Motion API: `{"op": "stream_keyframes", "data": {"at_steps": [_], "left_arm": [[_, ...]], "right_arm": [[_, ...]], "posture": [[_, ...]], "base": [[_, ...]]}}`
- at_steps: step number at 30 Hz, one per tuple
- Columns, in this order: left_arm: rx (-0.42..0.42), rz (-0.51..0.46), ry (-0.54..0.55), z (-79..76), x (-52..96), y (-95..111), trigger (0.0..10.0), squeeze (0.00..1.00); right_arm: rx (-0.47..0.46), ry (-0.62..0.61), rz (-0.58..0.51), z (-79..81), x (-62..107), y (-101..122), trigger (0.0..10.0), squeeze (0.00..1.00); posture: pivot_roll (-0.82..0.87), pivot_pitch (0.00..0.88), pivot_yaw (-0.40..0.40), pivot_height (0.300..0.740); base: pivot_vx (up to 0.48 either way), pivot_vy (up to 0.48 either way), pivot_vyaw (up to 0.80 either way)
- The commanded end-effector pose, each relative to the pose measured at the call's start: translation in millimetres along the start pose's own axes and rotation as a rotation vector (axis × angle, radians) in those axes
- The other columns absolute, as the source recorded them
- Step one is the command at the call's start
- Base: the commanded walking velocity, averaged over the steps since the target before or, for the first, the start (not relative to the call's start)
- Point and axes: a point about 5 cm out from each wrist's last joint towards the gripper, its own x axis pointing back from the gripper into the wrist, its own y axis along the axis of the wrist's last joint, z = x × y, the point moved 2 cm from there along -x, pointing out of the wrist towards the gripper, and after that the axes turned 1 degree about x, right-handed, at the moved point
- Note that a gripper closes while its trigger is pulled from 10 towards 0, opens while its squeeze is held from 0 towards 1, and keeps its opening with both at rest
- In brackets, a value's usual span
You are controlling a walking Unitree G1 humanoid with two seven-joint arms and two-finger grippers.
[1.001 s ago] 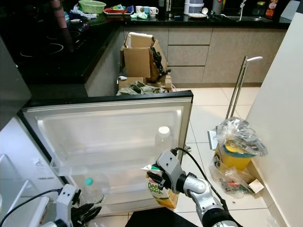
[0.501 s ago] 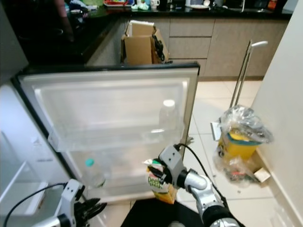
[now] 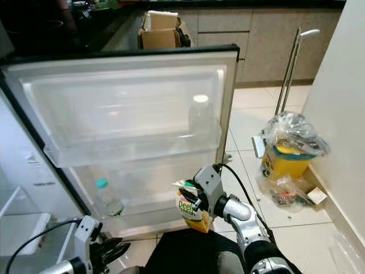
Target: Restocking fridge
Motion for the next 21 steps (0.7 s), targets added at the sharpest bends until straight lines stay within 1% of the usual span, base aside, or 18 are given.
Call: {"op": "stream_keyframes", "data": {"at_steps": [1, 2, 10, 17, 21], "left_arm": [[0.000, -0.016, -0.017, -4.5, -4.1, 0.3, 10.0, 0.00], [-0.001, -0.017, -0.021, -5.1, -4.8, 0.6, 10.0, 0.00], [-0.005, -0.020, -0.036, -7.3, -7.2, 1.5, 10.0, 0.00], [-0.002, -0.015, -0.044, -9.6, -8.6, -0.2, 10.0, 0.00], [-0.001, -0.014, -0.048, -10.2, -9.0, -0.6, 10.0, 0.00]], "right_arm": [[0.008, -0.025, -0.047, -8.4, -0.4, 12.1, 10.0, 0.00], [0.010, -0.026, -0.074, -10.7, -0.7, 18.6, 10.0, 0.00], [-0.021, -0.015, -0.180, -15.7, -2.1, 42.4, 10.0, 0.00], [-0.040, 0.046, -0.253, -9.4, -2.0, 58.0, 10.0, 0.00], [-0.046, 0.069, -0.280, -6.3, -0.8, 62.4, 10.0, 0.00]], "posture": [[-0.04, 0.000, -0.007, 0.545], [-0.04, 0.000, -0.007, 0.535], [-0.04, 0.000, -0.007, 0.495], [-0.04, 0.000, -0.007, 0.460], [-0.04, 0.000, -0.007, 0.450]], "base": [[0.000, 0.000, 0.00], [0.000, 0.000, 0.00], [0.000, 0.000, 0.00], [0.000, 0.000, 0.00], [0.000, 0.000, 0.00]]}}
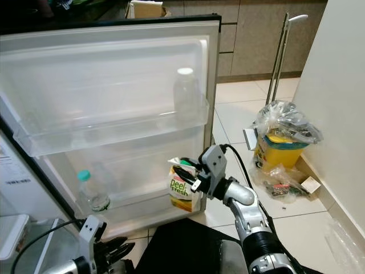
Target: Restocking fridge
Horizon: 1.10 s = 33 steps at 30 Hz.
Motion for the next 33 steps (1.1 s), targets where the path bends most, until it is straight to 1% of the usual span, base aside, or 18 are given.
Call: {"op": "stream_keyframes", "data": {"at_steps": [1, 3, 4, 6, 7, 8, 9, 10, 12, 15, 19, 21, 22, 24, 27, 33], "left_arm": [[0.000, -0.006, -0.015, -3.6, -2.6, -0.8, 10.0, 0.00], [0.000, -0.006, -0.018, -4.0, -2.9, -0.8, 10.0, 0.00], [0.000, -0.007, -0.020, -4.3, -3.2, -0.8, 10.0, 0.00], [0.000, -0.007, -0.020, -4.3, -3.2, -0.8, 10.0, 0.00], [-0.001, -0.006, -0.023, -4.6, -3.3, -0.9, 10.0, 0.00], [-0.002, -0.004, -0.026, -5.0, -3.5, -1.0, 10.0, 0.00], [-0.002, -0.004, -0.026, -5.0, -3.5, -1.0, 10.0, 0.00], [-0.004, -0.002, -0.029, -5.1, -3.6, -0.9, 10.0, 0.00], [-0.005, 0.000, -0.032, -5.2, -3.5, -1.0, 10.0, 0.00], [-0.006, 0.004, -0.034, -5.4, -3.3, -1.5, 10.0, 0.00], [-0.007, 0.007, -0.039, -6.3, -3.9, -2.2, 10.0, 0.00], [-0.009, 0.009, -0.044, -7.4, -4.9, -2.6, 10.0, 0.00], [-0.009, 0.009, -0.044, -7.4, -4.9, -2.6, 10.0, 0.00], [-0.008, 0.010, -0.045, -7.9, -5.3, -3.0, 10.0, 0.00], [-0.009, 0.012, -0.047, -8.3, -5.5, -3.3, 10.0, 0.00], [-0.005, 0.016, -0.051, -9.6, -5.4, -5.1, 10.0, 0.00]], "right_arm": [[-0.007, 0.009, -0.031, 2.0, -0.4, 5.1, 10.0, 0.00], [-0.014, 0.020, -0.048, 3.1, 0.1, 7.8, 10.0, 0.00], [-0.002, 0.017, -0.063, 2.4, 1.0, 11.1, 10.0, 0.00], [-0.002, 0.017, -0.063, 2.4, 1.0, 11.1, 10.0, 0.00], [0.014, 0.012, -0.073, 0.4, 1.8, 14.0, 10.0, 0.00], [0.034, -0.008, -0.059, -4.3, 0.9, 14.8, 10.0, 0.00], [0.034, -0.008, -0.059, -4.3, 0.9, 14.8, 10.0, 0.00], [0.080, -0.025, -0.034, -7.5, -1.0, 15.3, 10.0, 0.00], [0.131, -0.031, -0.009, -9.2, -4.3, 16.9, 10.0, 0.00], [0.182, -0.036, -0.004, -9.1, -7.3, 22.3, 10.0, 0.00], [0.318, -0.047, 0.006, -10.8, -11.9, 30.3, 10.0, 0.00], [0.376, -0.029, -0.016, -9.4, -13.2, 33.7, 10.0, 0.00], [0.376, -0.029, -0.016, -9.4, -13.2, 33.7, 10.0, 0.00], [0.409, -0.023, -0.029, -8.3, -13.3, 33.4, 10.0, 0.00], [0.423, -0.014, -0.038, -6.8, -13.9, 32.0, 10.0, 0.00], [0.427, -0.029, -0.078, -2.2, -14.2, 30.8, 10.0, 0.00]], "posture": [[-0.04, 0.000, -0.007, 0.450], [-0.04, 0.000, -0.008, 0.450], [-0.04, 0.000, -0.008, 0.450], [-0.04, 0.000, -0.008, 0.450], [-0.04, 0.000, -0.008, 0.450], [-0.04, 0.000, -0.008, 0.450], [-0.04, 0.000, -0.008, 0.450], [-0.04, 0.000, -0.006, 0.450], [-0.04, 0.000, -0.006, 0.450], [-0.04, 0.000, -0.007, 0.450], [-0.04, 0.000, -0.006, 0.450], [-0.04, 0.000, -0.008, 0.450], [-0.04, 0.000, -0.008, 0.450], [-0.04, 0.000, -0.008, 0.450], [-0.04, 0.000, -0.013, 0.450], [-0.04, 0.000, -0.014, 0.450]], "base": [[0.000, 0.000, 0.00], [0.000, 0.000, 0.00], [0.000, 0.000, 0.00], [0.000, 0.000, 0.00], [0.000, 0.000, 0.00], [0.000, 0.000, 0.00], [0.000, 0.000, 0.00], [0.000, 0.000, 0.00], [0.000, 0.000, 0.00], [0.000, 0.000, 0.00], [0.000, 0.000, 0.00], [0.000, 0.000, 0.00], [0.000, 0.000, 0.00], [0.000, 0.000, 0.00], [0.000, 0.000, 0.00], [0.000, 0.000, 0.00]]}}
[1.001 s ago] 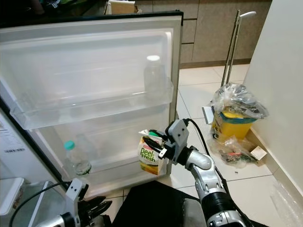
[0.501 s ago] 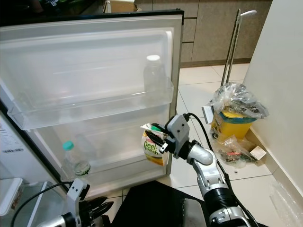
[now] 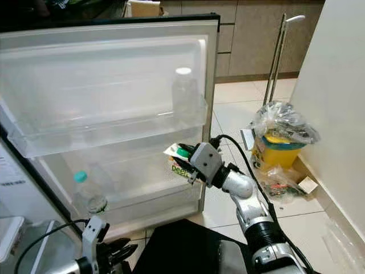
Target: Restocking fridge
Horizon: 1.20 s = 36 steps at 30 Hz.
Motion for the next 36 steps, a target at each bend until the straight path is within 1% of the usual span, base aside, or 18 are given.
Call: {"op": "stream_keyframes", "data": {"at_steps": [1, 6, 8, 14, 18, 19, 24, 26, 27, 28, 30, 31, 33, 34, 36], "left_arm": [[0.001, 0.004, -0.017, -4.6, -2.0, -3.5, 10.0, 0.00], [0.001, 0.004, -0.019, -5.1, -2.4, -3.6, 10.0, 0.00], [-0.002, 0.002, -0.026, -5.9, -3.5, -3.0, 10.0, 0.00], [-0.009, 0.011, -0.043, -7.6, -2.8, -4.4, 10.0, 0.00], [-0.012, 0.012, -0.047, -7.3, -1.5, -4.6, 10.0, 0.00], [-0.016, 0.010, -0.054, -7.2, -0.2, -4.2, 10.0, 0.00], [-0.027, 0.011, -0.079, -8.9, 1.3, -4.5, 10.0, 0.00], [-0.034, -0.008, -0.096, -10.3, 0.2, -1.3, 10.0, 0.00], [-0.034, -0.008, -0.096, -10.3, 0.2, -1.3, 10.0, 0.00], [-0.035, -0.019, -0.100, -10.5, -0.3, 0.6, 10.0, 0.00], [-0.044, -0.052, -0.109, -10.5, -3.0, 7.6, 10.0, 0.00], [-0.044, -0.052, -0.109, -10.5, -3.0, 7.6, 10.0, 0.00], [-0.055, -0.071, -0.117, -10.8, -5.0, 12.5, 10.0, 0.00], [-0.055, -0.071, -0.117, -10.8, -5.0, 12.5, 10.0, 0.00], [-0.067, -0.092, -0.130, -11.5, -6.9, 17.9, 10.0, 0.00]], "right_arm": [[0.026, 0.001, -0.031, 2.9, -2.2, 3.9, 10.0, 0.00], [0.050, 0.014, -0.037, 9.9, -2.4, -0.8, 10.0, 0.00], [0.040, 0.031, -0.065, 13.9, -5.4, 0.4, 10.0, 0.00], [0.018, 0.046, -0.092, 17.9, -10.6, 0.8, 10.0, 0.00], [0.027, 0.051, -0.101, 18.4, -12.4, 2.0, 10.0, 0.00], [0.045, 0.057, -0.096, 17.5, -14.6, 1.5, 10.0, 0.00], [0.076, 0.050, -0.107, 14.6, -14.6, 2.4, 10.0, 0.00], [0.064, -0.013, -0.059, 4.0, -12.9, -4.7, 10.0, 0.00], [0.064, -0.013, -0.059, 4.0, -12.9, -4.7, 10.0, 0.00], [0.054, -0.041, -0.037, -0.5, -12.1, -7.8, 10.0, 0.00], [0.019, -0.138, -0.004, -16.6, -9.9, -12.1, 10.0, 0.00], [0.019, -0.138, -0.004, -16.6, -9.9, -12.1, 10.0, 0.00], [-0.007, -0.198, -0.002, -27.4, -9.1, -12.0, 10.0, 0.00], [-0.007, -0.198, -0.002, -27.4, -9.1, -12.0, 10.0, 0.00], [-0.035, -0.229, -0.027, -34.0, -11.4, -8.2, 10.0, 0.00]], "posture": [[-0.04, 0.000, -0.014, 0.450], [-0.04, 0.000, -0.013, 0.450], [-0.04, 0.000, -0.008, 0.450], [-0.03, 0.005, 0.001, 0.450], [-0.02, 0.013, 0.006, 0.450], [-0.02, 0.028, 0.013, 0.450], [-0.02, 0.059, 0.017, 0.450], [-0.02, 0.081, 0.015, 0.450], [-0.02, 0.081, 0.015, 0.450], [-0.02, 0.084, 0.016, 0.450], [-0.01, 0.096, 0.015, 0.450], [-0.01, 0.096, 0.015, 0.450], [-0.01, 0.103, 0.016, 0.450], [-0.01, 0.103, 0.016, 0.450], [-0.01, 0.115, 0.020, 0.450]], "base": [[0.000, 0.000, 0.00], [0.000, 0.000, 0.00], [0.000, 0.000, 0.00], [0.000, 0.000, 0.00], [0.000, 0.000, 0.00], [0.000, 0.000, 0.00], [0.000, 0.000, 0.00], [0.000, 0.000, 0.00], [0.000, 0.000, 0.00], [0.000, 0.000, 0.00], [0.000, 0.000, 0.00], [0.000, 0.000, 0.00], [0.000, 0.000, 0.00], [0.000, 0.000, 0.00], [0.000, 0.000, 0.00]]}}
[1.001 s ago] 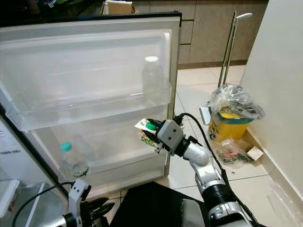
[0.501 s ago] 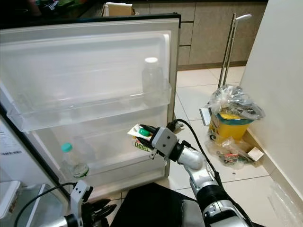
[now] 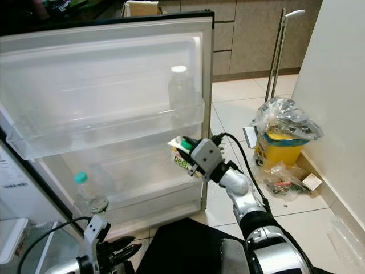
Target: Restocking fridge
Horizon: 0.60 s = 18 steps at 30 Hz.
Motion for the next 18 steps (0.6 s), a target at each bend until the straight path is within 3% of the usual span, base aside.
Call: {"op": "stream_keyframes", "data": {"at_steps": [1, 18], "left_arm": [[-0.010, -0.026, -0.017, -2.7, -3.5, 3.3, 10.0, 0.00], [-0.026, -0.029, -0.052, -6.4, -1.9, 4.4, 10.0, 0.00]], "right_arm": [[-0.016, -0.053, -0.029, -10.5, -4.2, 6.5, 10.0, 0.00], [-0.200, -0.039, -0.188, 5.3, -26.6, 27.9, 10.0, 0.00]], "posture": [[-0.01, 0.115, 0.020, 0.450], [0.01, 0.130, 0.032, 0.450]], "base": [[0.000, 0.000, 0.00], [0.000, 0.000, 0.00]]}}
